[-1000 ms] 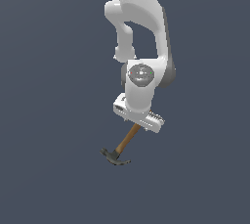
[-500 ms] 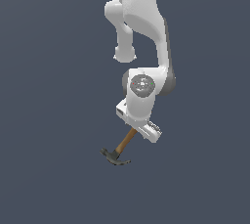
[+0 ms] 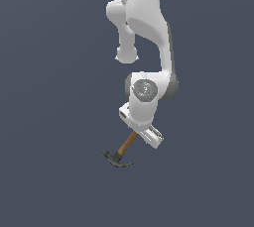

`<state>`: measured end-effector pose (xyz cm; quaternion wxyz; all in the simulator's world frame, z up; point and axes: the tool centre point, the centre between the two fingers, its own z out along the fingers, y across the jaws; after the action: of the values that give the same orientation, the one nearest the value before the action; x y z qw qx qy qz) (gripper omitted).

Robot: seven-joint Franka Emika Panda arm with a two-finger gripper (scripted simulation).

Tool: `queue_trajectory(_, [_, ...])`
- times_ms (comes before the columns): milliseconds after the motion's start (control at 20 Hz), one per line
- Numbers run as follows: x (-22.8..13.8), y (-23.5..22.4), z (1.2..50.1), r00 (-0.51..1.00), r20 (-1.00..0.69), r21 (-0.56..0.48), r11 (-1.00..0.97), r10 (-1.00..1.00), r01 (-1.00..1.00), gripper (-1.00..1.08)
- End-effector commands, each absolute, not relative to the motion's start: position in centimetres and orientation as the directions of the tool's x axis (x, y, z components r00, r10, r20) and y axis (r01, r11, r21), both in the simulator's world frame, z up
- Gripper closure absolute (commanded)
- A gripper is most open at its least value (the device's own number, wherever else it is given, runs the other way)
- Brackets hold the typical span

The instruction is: Pick up the object and move it to a goal position.

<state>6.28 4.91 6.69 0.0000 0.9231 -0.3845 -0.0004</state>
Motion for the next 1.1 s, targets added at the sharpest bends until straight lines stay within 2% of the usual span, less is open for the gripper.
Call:
queue_trajectory(0, [6.3,4.9,6.7,0.704,-0.001,0.000,-0.704,-0.710,-0.710,-0.92])
queue_trajectory(600, [6.2,4.9,2.1,0.701,0.000,0.000,-0.701,-0.713,-0.713,-0.92])
queue_trajectory(850, [6.3,4.9,1.7,0.701,0.000,0.000,-0.701,-0.713,-0.713,-0.92])
queue_trajectory(900, [6.3,4.9,1.7,0.701,0.000,0.000,-0.701,-0.713,-0.713,1.08])
queue_trajectory(1050, [6.3,4.9,1.7,0.701,0.000,0.000,-0.701,-0.713,-0.713,1.08])
